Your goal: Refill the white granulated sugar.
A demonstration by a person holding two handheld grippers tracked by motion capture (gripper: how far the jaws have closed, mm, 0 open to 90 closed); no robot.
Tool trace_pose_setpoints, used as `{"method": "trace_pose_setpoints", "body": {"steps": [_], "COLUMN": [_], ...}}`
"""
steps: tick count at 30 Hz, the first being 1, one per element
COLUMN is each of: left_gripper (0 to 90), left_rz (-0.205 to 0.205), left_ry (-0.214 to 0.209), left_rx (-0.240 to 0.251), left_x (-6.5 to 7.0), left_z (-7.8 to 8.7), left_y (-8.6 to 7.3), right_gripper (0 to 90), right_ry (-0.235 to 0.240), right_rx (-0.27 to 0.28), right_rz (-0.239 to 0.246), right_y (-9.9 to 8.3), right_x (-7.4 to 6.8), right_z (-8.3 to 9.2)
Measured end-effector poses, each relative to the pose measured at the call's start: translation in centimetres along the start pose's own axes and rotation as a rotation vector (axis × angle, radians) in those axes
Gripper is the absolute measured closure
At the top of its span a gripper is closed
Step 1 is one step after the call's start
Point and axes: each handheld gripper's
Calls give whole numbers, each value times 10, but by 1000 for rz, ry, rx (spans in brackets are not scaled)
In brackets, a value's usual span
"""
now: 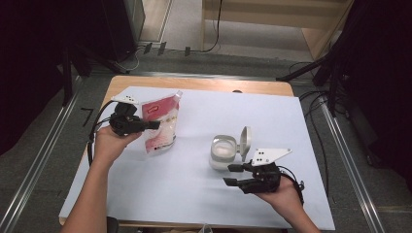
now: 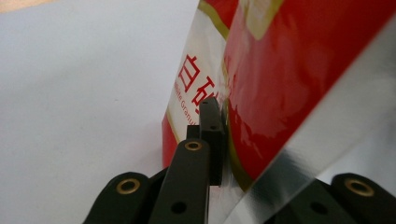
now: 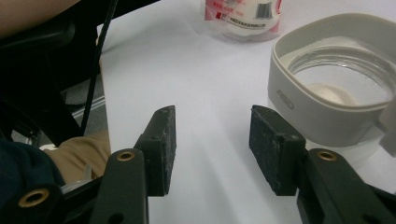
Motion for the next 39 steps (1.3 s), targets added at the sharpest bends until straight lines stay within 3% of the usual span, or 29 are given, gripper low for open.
{"method": "trace_pose_setpoints", "body": {"steps": [18, 27, 33, 39], "left_gripper": [739, 659, 566, 487], "left_rz": [2, -5, -32, -29], "left_ry": [-34, -39, -24, -16], "left_rx": [-39, -10, 47, 51], "left_x": [-2, -3, -3, -4], "left_z": [-1, 5, 10, 11], "left_y": [-11, -13, -14, -14], "right_gripper": [523, 521, 521, 544], "right_ry": [-33, -45, -57, -65], "right_rx": [-7, 2, 9, 18], "right_rz": [-27, -30, -35, -32], "right_y": [-2, -2, -1, 0], "right_x": [6, 8, 10, 9], "right_z": [3, 8, 14, 19]}}
Point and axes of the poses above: each handheld gripper's, and its own axes: z roughly backward along the jaws, y roughly out of its top, x roughly to its right, and after that the axes turned 11 degrees about y, right-handed
